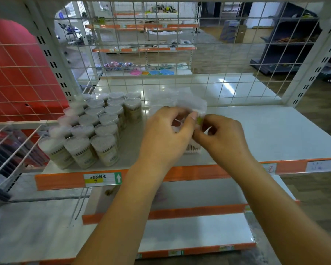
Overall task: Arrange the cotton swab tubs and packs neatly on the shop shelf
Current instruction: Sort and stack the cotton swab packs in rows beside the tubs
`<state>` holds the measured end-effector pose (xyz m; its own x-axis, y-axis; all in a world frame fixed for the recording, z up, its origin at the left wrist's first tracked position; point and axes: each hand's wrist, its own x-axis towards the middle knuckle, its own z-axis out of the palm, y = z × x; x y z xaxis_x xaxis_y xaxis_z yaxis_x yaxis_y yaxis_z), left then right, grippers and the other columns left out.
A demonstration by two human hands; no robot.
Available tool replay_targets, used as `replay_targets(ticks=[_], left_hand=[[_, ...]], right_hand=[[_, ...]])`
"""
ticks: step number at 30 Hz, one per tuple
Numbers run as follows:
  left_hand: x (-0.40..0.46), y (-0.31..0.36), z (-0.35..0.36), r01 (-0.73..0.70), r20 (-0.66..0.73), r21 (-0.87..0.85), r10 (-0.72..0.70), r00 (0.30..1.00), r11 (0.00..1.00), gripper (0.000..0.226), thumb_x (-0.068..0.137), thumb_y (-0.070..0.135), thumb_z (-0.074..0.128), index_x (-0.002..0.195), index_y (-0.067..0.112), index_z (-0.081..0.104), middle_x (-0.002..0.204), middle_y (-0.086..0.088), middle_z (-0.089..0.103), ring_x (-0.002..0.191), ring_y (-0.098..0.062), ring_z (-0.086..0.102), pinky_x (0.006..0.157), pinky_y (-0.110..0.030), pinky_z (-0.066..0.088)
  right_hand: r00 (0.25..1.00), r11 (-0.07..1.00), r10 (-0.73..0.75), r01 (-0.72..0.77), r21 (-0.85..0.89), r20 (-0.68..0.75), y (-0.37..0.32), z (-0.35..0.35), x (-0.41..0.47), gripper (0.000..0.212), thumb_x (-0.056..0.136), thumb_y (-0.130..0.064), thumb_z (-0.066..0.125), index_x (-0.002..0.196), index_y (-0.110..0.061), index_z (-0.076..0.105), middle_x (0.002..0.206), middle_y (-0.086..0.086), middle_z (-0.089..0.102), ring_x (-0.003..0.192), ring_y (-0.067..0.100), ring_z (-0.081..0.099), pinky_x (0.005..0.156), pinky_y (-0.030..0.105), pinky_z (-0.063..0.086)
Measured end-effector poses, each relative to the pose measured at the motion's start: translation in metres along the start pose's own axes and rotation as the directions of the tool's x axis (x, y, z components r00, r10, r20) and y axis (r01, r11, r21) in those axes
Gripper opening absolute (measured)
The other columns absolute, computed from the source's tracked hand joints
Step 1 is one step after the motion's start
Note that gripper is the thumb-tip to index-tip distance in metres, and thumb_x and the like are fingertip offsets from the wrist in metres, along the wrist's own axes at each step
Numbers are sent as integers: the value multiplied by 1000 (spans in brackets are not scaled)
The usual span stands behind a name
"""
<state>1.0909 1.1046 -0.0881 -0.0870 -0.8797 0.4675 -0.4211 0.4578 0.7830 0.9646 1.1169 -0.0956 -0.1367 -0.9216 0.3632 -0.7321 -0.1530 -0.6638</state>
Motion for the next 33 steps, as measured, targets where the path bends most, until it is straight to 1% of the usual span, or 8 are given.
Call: replay_targets(ticks=[2,7,9,13,19,24,31,33], left_hand=[[2,-8,-5,-10,29,41,8,1000,999,18,89,27,59,100,17,69,95,8,63,86,-2,58,74,-16,47],[8,-44,-17,78,-18,183,-76,997,980,25,89,28,58,110,15,66,97,8,60,80,-3,53,68,-9,38],[8,-62,-21,92,-32,227,-86,996,969,26,89,26,59,110,13,66,101,2,64,85,-8,54,69,-13,37],[2,-94,-20,139,-38,275,-134,990,951,25,87,24,61,109,12,66,101,-2,65,86,-10,55,70,-17,36],[-10,-118,-8,243,-16,216,-245,969,946,28,86,28,64,108,13,66,85,4,58,75,-4,52,62,-5,35],[-12,-124,1,348,-9,176,-352,936,921,37,84,30,66,115,11,63,93,0,61,87,-13,56,75,-22,39],[-11,-129,8,328,-19,189,-331,944,925,21,86,27,64,99,10,68,75,11,54,68,0,49,57,-4,34],[-9,-131,9,317,-9,211,-323,946,924,22,86,27,64,99,10,68,79,6,57,71,-6,51,56,-4,34]], right_hand=[[1000,996,20,-21,89,10,6,-7,2,3,83,-24,65,83,-21,63,72,-10,59,62,5,50,54,12,39],[995,994,79,-83,75,60,32,-18,8,15,84,-18,66,97,-25,61,76,-14,57,67,0,52,55,0,37],[991,994,100,-104,42,91,45,-15,10,14,84,-16,66,97,-20,64,78,-10,61,69,0,54,59,4,41],[978,990,136,-140,13,158,68,0,10,14,83,-11,65,97,-9,69,90,4,69,82,16,62,78,27,49],[962,985,172,-171,-24,212,93,28,8,16,84,-5,62,99,-7,68,97,7,70,83,15,60,71,15,42],[960,978,206,-206,-22,190,99,40,8,20,87,-6,59,105,-5,66,102,11,69,95,25,62,82,26,47],[964,981,194,-187,-55,180,98,43,8,18,89,-8,56,105,-4,65,100,13,68,90,26,61,77,28,48],[965,981,189,-181,-64,180,97,43,8,18,89,-9,55,105,-4,64,100,12,68,89,25,61,74,25,45]])
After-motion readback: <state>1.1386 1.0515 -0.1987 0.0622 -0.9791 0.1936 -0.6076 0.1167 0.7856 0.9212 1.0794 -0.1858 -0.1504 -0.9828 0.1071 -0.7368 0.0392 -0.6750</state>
